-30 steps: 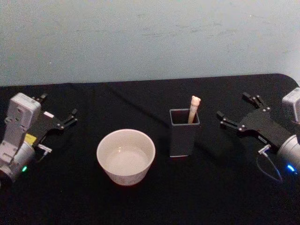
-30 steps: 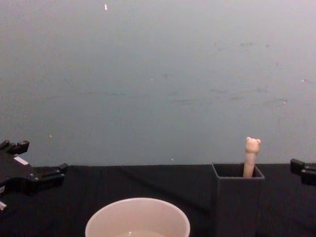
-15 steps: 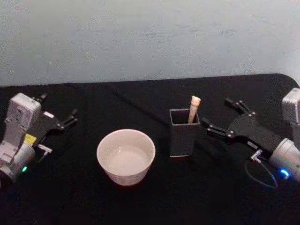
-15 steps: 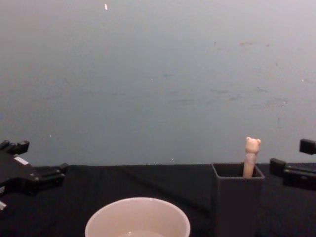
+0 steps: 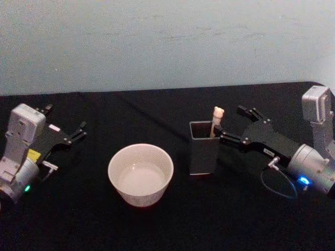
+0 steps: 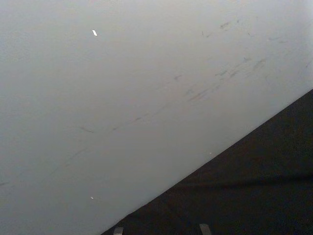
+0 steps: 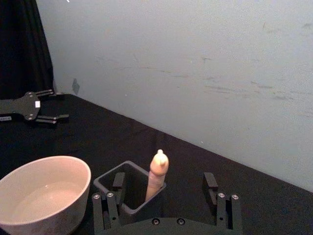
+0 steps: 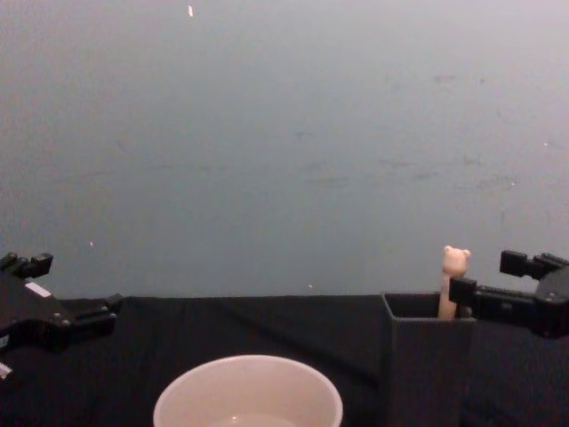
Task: Pick up the stirring spoon with one hand, stir inside the cup, then place it back in its original position.
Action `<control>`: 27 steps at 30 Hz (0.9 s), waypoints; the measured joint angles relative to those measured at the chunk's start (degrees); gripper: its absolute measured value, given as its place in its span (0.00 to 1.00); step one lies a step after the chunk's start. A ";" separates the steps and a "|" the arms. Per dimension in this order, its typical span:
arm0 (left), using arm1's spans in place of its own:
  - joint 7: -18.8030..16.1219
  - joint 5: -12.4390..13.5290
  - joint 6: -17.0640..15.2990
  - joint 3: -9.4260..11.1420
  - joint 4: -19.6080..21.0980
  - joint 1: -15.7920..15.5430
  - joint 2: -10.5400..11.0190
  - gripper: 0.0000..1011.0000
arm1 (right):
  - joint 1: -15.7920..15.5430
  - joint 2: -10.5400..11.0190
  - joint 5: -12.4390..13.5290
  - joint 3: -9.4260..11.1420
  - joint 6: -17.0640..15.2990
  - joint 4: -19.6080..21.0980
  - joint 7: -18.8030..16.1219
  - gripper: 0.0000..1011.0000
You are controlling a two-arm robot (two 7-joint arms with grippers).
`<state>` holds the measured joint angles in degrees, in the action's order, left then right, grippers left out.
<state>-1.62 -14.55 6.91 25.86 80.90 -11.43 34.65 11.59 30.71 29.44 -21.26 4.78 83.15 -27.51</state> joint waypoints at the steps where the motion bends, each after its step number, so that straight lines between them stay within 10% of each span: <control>1: 0.00 0.00 0.00 0.00 0.00 0.00 0.00 0.99 | 0.45 -0.36 0.18 0.13 -0.39 -0.58 -0.37 0.99; 27: 0.00 0.00 0.00 0.00 0.00 0.00 0.00 0.99 | 5.19 -2.97 2.64 0.06 -4.43 -6.29 -5.31 0.99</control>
<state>-1.62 -14.55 6.91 25.86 80.90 -11.43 34.65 16.78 27.74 32.08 -21.21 0.35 76.86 -32.82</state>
